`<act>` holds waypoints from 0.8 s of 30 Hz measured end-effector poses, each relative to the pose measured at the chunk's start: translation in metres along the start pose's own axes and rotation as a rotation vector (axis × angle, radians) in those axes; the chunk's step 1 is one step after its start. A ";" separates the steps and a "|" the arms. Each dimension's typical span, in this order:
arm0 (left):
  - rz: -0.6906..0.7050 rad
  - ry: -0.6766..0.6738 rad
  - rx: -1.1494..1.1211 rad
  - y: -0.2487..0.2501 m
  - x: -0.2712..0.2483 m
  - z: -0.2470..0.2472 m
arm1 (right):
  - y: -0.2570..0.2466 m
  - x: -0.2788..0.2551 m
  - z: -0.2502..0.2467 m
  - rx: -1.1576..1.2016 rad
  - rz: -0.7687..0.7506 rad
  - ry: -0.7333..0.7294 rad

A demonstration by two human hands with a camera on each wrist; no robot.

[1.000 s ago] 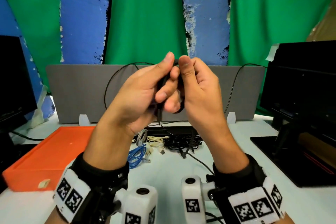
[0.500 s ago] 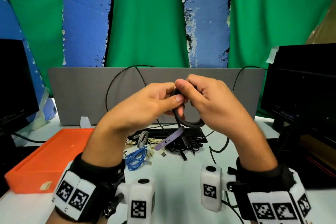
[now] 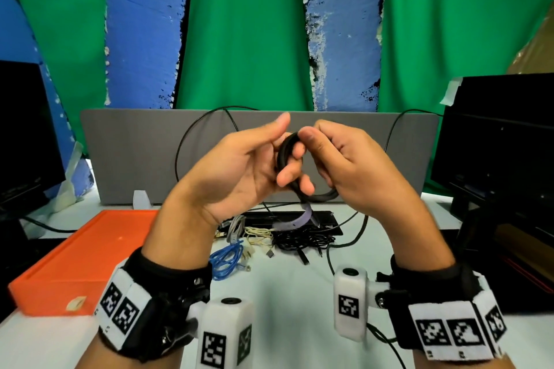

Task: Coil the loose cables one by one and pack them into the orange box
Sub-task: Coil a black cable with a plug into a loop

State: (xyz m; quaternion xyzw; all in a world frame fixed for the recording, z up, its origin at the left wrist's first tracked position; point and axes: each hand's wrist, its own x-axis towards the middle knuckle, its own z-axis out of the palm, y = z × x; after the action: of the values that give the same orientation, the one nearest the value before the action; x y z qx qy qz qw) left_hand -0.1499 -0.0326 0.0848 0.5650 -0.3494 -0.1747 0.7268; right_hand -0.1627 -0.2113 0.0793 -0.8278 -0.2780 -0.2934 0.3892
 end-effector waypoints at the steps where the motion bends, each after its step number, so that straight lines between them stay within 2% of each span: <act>1: -0.002 -0.003 -0.032 0.000 0.001 0.003 | 0.000 0.000 0.000 0.034 -0.012 0.003; 5: 0.020 -0.106 -0.357 -0.005 0.007 0.015 | 0.001 0.003 0.009 0.334 -0.047 0.080; 7: 0.043 -0.157 -0.467 -0.008 0.010 0.020 | 0.002 0.005 0.011 0.492 0.004 0.110; 11: 0.088 -0.162 -0.492 -0.012 0.013 0.021 | 0.001 0.005 0.009 0.620 0.151 0.083; 13: 0.131 -0.128 -0.500 -0.010 0.012 0.017 | 0.003 0.006 0.009 0.632 0.173 0.060; 16: 0.273 -0.015 -0.503 -0.003 0.010 0.009 | 0.010 0.008 0.014 0.433 0.151 0.042; 19: 0.450 0.165 -0.387 0.002 0.007 0.002 | 0.020 0.007 0.021 0.144 0.198 -0.074; 22: 0.562 0.403 -0.080 0.001 0.011 -0.006 | 0.020 0.002 0.030 0.022 0.287 -0.309; 24: 0.591 0.485 0.150 -0.001 0.015 -0.004 | 0.015 0.000 0.034 -0.031 0.262 -0.413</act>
State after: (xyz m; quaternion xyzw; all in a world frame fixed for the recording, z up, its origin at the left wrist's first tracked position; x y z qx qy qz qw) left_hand -0.1367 -0.0402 0.0877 0.5163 -0.3271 0.2069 0.7639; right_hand -0.1433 -0.1920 0.0539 -0.9051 -0.2373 -0.0692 0.3460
